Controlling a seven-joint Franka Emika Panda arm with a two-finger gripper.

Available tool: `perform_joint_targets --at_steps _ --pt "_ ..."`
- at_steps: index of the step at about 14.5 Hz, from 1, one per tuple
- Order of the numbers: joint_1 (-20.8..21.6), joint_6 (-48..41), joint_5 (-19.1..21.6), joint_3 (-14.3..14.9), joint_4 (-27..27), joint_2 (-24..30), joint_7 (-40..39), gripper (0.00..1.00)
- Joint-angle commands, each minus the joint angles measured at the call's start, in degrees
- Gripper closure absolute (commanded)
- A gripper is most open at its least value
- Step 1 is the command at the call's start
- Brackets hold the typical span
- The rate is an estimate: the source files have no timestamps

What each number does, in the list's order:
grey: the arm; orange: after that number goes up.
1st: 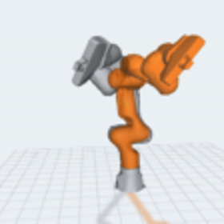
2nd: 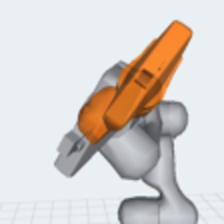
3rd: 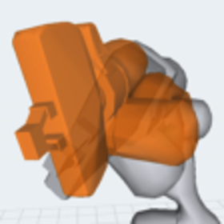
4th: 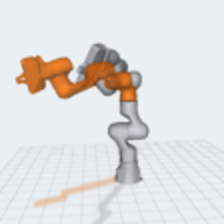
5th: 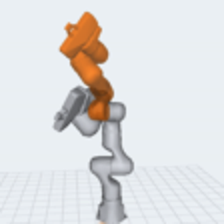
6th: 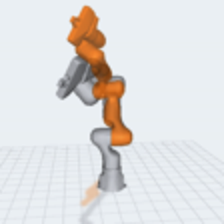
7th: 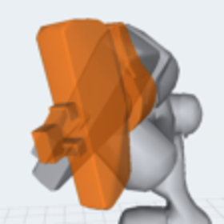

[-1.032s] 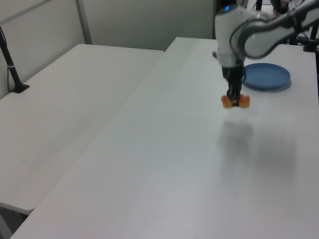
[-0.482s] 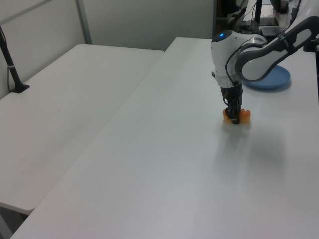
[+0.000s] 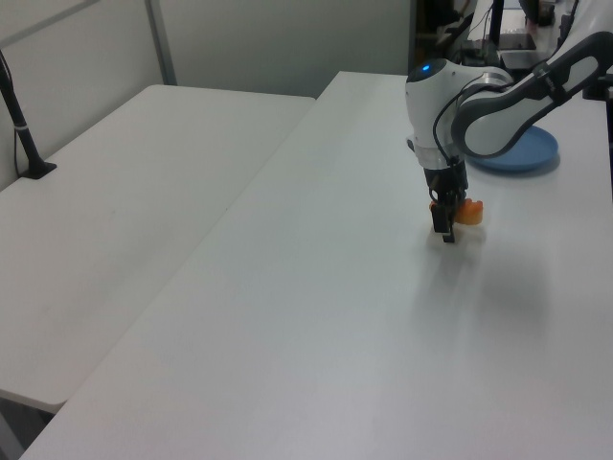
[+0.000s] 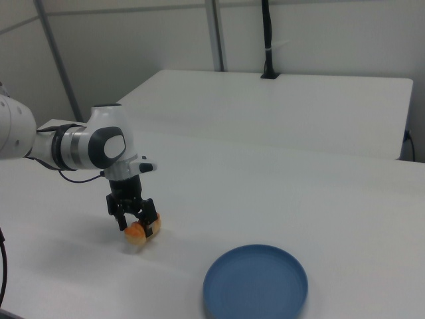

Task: Put the bread on the table
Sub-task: 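Lower the held bread roll onto the bare table surface, then open the gripper and raise it away from the bread roll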

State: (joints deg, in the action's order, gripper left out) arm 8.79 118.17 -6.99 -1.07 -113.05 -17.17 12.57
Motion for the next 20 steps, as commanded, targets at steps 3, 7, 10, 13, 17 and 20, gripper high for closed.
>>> perform_joint_targets --at_steps 3,7,10,13,17,20 --pt "0.35 0.57 -1.36 0.02 -1.39 1.08 1.32 0.0" --pt "0.35 0.22 -2.41 -0.77 -1.21 1.35 1.32 0.0" --pt "-0.17 -1.71 -3.29 -0.77 0.01 4.24 0.71 0.0" --pt "-1.67 -6.27 -3.21 -0.43 5.18 6.27 -1.74 0.0" --pt "-2.28 -12.34 -1.98 3.17 13.71 6.62 -6.5 0.0" --pt "-2.37 -14.9 -1.63 7.38 18.38 7.93 -6.59 0.0"
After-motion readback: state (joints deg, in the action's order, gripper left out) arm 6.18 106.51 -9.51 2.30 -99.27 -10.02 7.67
